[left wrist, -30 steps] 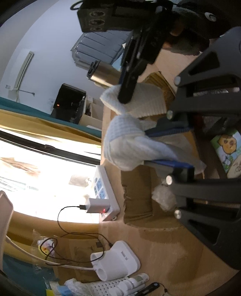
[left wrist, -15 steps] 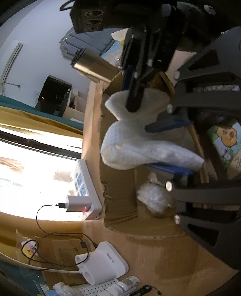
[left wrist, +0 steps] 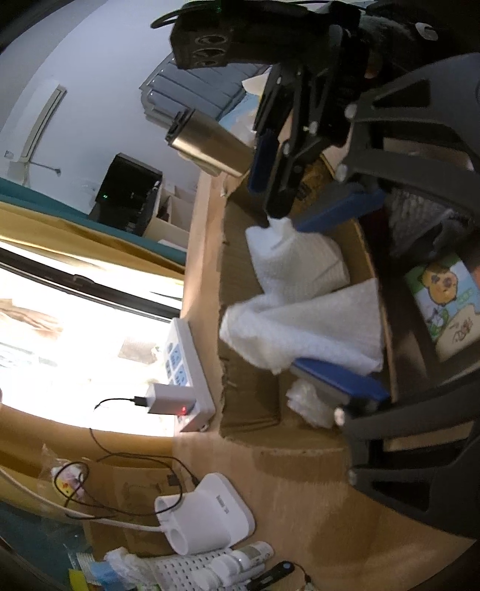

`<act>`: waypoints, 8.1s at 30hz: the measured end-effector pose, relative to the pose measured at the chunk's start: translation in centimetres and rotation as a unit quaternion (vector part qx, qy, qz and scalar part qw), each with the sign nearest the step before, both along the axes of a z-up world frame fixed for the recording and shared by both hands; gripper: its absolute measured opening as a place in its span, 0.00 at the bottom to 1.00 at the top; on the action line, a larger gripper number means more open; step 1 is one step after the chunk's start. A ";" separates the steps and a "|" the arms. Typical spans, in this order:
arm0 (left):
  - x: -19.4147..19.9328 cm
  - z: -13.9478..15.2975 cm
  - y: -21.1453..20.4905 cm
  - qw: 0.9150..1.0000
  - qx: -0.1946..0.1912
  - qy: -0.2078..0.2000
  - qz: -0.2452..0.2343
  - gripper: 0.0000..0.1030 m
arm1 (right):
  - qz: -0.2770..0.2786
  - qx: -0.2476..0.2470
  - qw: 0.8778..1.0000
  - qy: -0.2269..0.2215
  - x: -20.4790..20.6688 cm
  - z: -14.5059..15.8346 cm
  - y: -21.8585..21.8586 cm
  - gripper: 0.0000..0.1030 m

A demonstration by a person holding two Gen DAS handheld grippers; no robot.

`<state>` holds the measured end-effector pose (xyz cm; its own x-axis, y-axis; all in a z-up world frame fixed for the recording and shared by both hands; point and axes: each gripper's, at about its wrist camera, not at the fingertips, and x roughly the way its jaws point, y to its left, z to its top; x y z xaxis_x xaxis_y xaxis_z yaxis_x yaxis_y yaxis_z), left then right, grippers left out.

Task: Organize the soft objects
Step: 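Lift the white cloth into the box and open the right gripper while the left drops its cloth there, then withdraw both grippers and move the right gripper toward the cotton-swab pack, then grasp the cotton-swab pack with the right gripper while the left grasps the grey sock, then carry the swab pack and grey sock up toward the cardboard box with both grippers, then lower the swab pack into the box and open the right gripper while the left releases the sock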

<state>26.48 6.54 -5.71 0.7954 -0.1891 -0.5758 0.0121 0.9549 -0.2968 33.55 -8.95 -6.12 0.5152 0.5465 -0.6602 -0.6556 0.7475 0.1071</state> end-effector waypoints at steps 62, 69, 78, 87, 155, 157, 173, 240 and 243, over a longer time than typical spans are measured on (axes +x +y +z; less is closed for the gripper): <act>-13.4 0.9 1.3 0.994 0.037 -0.063 0.078 0.97 | -0.028 0.015 0.999 -0.028 -10.5 1.2 -3.2 0.70; -14.0 -0.5 2.3 0.994 0.039 -0.046 0.092 0.97 | -0.038 -0.005 0.999 0.006 -10.0 -1.5 -2.3 0.84; -14.0 -2.0 2.3 0.993 0.047 -0.015 0.103 0.97 | -0.027 -0.020 0.998 0.058 -8.9 -4.0 -1.4 0.84; -13.4 -2.2 1.2 0.995 0.056 -0.001 0.086 0.97 | -0.019 -0.009 0.995 0.093 -8.1 -5.1 -1.5 0.83; -10.3 -2.4 -10.0 0.994 0.089 0.058 -0.041 0.38 | -0.013 0.096 0.994 0.049 -9.0 -2.8 -12.3 0.70; -10.5 -1.8 -9.7 0.994 0.088 0.050 -0.039 0.38 | -0.022 0.092 0.995 0.036 -9.2 -2.5 -12.4 0.70; -10.5 2.4 -8.0 0.996 0.076 -0.012 -0.037 0.38 | -0.018 0.087 0.996 -0.031 -9.6 2.5 -11.3 0.70; 4.3 -0.2 -5.1 0.998 0.020 0.017 -0.054 0.40 | -0.020 0.101 0.995 -0.003 3.2 1.0 -6.5 0.70; 4.9 -1.1 -5.1 0.998 0.016 0.038 -0.054 0.40 | -0.017 0.101 0.995 -0.001 3.7 1.0 -6.3 0.70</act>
